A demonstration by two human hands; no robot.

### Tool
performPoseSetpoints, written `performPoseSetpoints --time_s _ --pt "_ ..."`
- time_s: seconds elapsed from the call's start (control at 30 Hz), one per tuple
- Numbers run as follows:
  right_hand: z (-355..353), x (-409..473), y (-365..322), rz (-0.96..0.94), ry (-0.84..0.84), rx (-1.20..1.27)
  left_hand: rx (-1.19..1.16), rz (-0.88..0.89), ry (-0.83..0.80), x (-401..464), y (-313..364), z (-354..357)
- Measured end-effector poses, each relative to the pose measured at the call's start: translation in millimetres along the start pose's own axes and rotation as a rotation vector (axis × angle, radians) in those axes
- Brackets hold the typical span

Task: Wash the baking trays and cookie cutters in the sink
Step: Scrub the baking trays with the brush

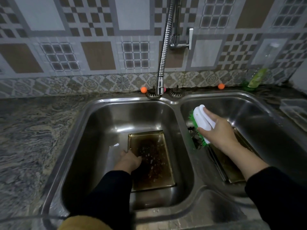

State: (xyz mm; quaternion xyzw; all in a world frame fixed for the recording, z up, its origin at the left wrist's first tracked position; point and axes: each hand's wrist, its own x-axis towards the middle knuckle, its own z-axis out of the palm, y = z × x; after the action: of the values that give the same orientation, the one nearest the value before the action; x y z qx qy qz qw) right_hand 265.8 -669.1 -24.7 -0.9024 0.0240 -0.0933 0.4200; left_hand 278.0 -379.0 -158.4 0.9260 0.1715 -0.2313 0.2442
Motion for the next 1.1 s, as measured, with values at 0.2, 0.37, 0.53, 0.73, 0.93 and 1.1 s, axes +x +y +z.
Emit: performPoseSetpoints --time_s 0.2,0.37,0.53,0.73,0.93,1.1 --pt "-18.5 -5.0 5.5 0.049 -0.143 -0.051 0.295 0.402 -0.04 -24.5 56.8 -39.9" --pt "-48.9 -8.2 21.2 0.128 -0.155 -0.042 0.362 0.636 0.057 -53.1 126.9 -50.2" --pt "-96.3 1.5 49.0 0.171 -0.154 -0.107 0.338 0.746 0.085 -78.3 197.6 -26.4" --pt "-156.1 24.2 99.9 0.189 -0.13 -0.184 0.374 0.666 -0.01 -85.0 252.8 66.6" --pt "-227.7 65.1 147.3 0.112 -0.075 -0.251 0.37 0.395 -0.122 -69.5 276.2 146.5" --pt "-285.5 114.9 182.1 0.101 -0.005 -0.26 0.332 0.29 -0.152 -38.0 278.1 188.9"
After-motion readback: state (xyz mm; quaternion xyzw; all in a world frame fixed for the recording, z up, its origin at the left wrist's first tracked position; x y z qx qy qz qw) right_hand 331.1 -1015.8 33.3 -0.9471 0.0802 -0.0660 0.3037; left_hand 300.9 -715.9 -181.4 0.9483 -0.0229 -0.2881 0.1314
